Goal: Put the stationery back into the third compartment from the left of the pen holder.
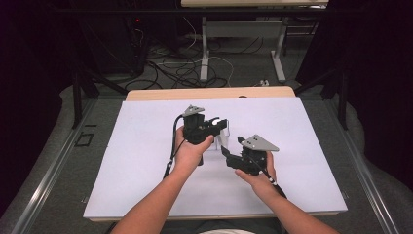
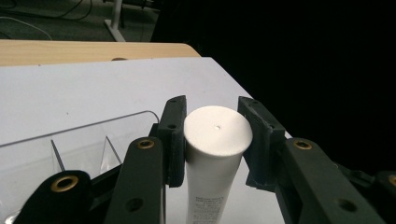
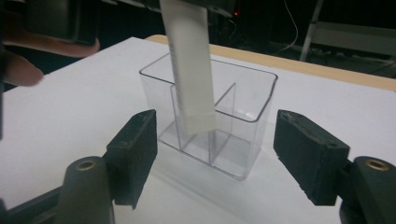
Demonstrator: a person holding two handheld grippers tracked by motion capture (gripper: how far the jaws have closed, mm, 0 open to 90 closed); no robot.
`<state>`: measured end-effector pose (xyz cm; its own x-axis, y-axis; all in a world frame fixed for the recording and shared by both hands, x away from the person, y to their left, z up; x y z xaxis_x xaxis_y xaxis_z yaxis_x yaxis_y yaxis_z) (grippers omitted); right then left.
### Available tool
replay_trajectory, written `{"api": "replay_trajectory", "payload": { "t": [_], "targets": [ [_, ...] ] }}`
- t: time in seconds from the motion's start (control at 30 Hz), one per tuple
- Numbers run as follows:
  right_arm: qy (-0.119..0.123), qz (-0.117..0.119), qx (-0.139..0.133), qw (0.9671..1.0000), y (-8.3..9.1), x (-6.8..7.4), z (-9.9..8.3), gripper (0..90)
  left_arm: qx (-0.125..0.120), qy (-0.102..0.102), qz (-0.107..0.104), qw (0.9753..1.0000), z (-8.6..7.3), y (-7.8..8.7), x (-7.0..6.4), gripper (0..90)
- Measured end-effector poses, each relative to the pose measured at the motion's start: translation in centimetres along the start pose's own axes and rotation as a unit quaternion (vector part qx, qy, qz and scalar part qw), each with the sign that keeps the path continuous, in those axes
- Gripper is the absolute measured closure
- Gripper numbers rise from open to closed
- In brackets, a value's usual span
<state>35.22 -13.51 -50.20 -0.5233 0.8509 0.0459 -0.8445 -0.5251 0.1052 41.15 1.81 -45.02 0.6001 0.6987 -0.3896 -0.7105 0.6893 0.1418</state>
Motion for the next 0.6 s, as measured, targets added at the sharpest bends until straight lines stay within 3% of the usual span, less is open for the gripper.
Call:
{"api": "replay_trajectory", "payload": {
  "t": [0.27,0.4,0.53,0.6],
  "targets": [
    [-0.009,-0.022,0.021,0.9995,-0.3,-1.6,-0.2,17.3,-0.002,-0.024,0.011,0.9996,0.5,-0.8,0.2,64.3],
    [-0.010,-0.031,0.026,0.9991,-0.5,-2.0,-0.5,15.6,-0.005,-0.037,0.020,0.9991,0.7,-1.2,0.5,64.3],
    [0.007,-0.046,0.056,0.9973,-1.0,-3.1,-1.3,11.0,-0.010,-0.043,0.028,0.9987,0.8,-1.7,0.6,64.3],
    [-0.003,-0.050,0.069,0.9964,-1.2,-3.5,-1.7,6.0,-0.012,-0.052,0.031,0.9981,0.9,-2.0,0.6,64.3]
  ]
}}
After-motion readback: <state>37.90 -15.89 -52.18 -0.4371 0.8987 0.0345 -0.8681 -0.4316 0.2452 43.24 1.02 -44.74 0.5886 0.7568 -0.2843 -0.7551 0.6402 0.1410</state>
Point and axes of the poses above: each handheld gripper's, and its own axes: y roughly backward along the jaws, z roughly out of its top, x roughly to its left, the point moved 3 cm from there along -y, roughly forward along the jaws, and after that the axes turned 15 degrees about -x, right-handed, at the moved point
